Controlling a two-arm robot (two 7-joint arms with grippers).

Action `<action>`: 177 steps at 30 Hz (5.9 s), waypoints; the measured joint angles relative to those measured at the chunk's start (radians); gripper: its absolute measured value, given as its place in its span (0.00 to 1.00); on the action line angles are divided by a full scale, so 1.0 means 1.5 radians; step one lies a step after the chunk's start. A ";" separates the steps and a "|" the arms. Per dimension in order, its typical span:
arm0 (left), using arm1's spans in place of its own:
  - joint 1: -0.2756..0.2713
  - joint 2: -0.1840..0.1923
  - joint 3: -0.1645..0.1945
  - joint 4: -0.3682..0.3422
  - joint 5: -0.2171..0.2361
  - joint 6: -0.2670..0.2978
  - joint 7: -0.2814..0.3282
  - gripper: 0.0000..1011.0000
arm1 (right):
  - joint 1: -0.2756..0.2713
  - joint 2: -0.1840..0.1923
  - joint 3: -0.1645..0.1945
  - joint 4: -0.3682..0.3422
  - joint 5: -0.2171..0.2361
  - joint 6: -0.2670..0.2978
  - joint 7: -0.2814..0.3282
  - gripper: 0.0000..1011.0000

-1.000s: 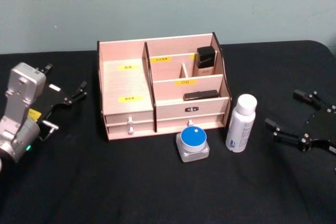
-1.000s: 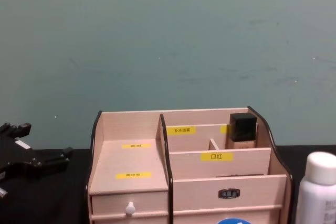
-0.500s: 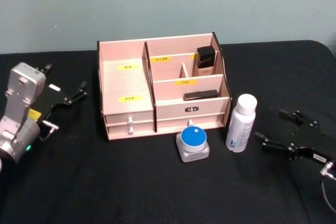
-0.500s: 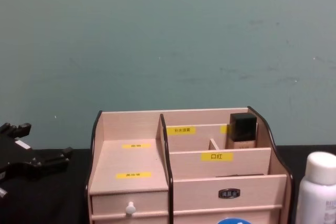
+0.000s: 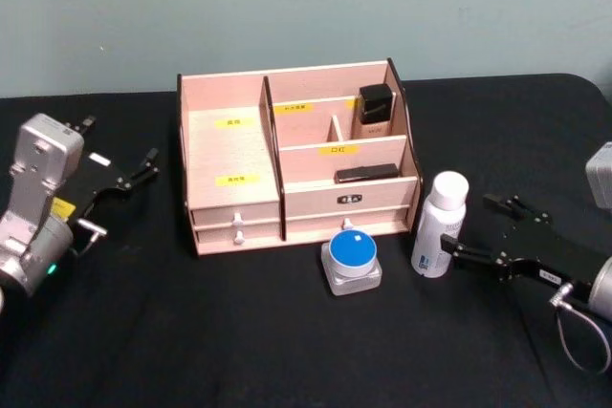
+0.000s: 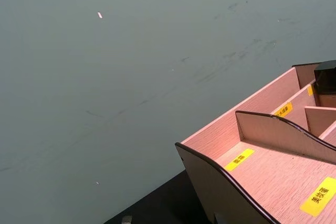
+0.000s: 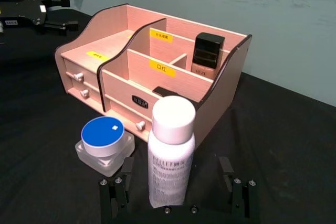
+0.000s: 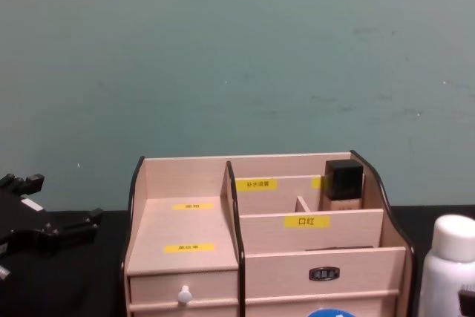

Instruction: Pick up the facial cleanser and watermelon frost from the table and place them into the tiered storage box.

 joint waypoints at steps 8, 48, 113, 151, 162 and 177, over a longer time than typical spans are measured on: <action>0.000 0.000 0.000 0.000 0.000 0.000 0.000 1.00 | 0.032 -0.028 -0.011 0.030 -0.017 0.002 0.011 0.99; 0.000 0.000 0.000 0.000 0.000 0.000 0.000 1.00 | 0.110 -0.084 -0.050 0.099 -0.066 0.010 0.024 0.99; 0.000 0.000 0.000 0.000 0.000 0.000 0.000 1.00 | 0.144 -0.044 -0.072 -0.083 -0.022 0.094 0.042 0.60; 0.000 0.000 0.000 0.000 0.000 0.000 0.000 1.00 | 0.407 -0.276 -0.181 0.194 -0.131 0.114 -0.038 0.60; 0.000 0.000 0.000 0.000 0.000 0.000 0.000 1.00 | 0.424 -0.303 -0.177 0.239 -0.158 0.096 -0.039 0.60; 0.000 0.000 0.000 0.000 0.000 0.000 0.000 1.00 | 0.432 -0.328 -0.161 0.280 -0.175 0.086 -0.032 0.60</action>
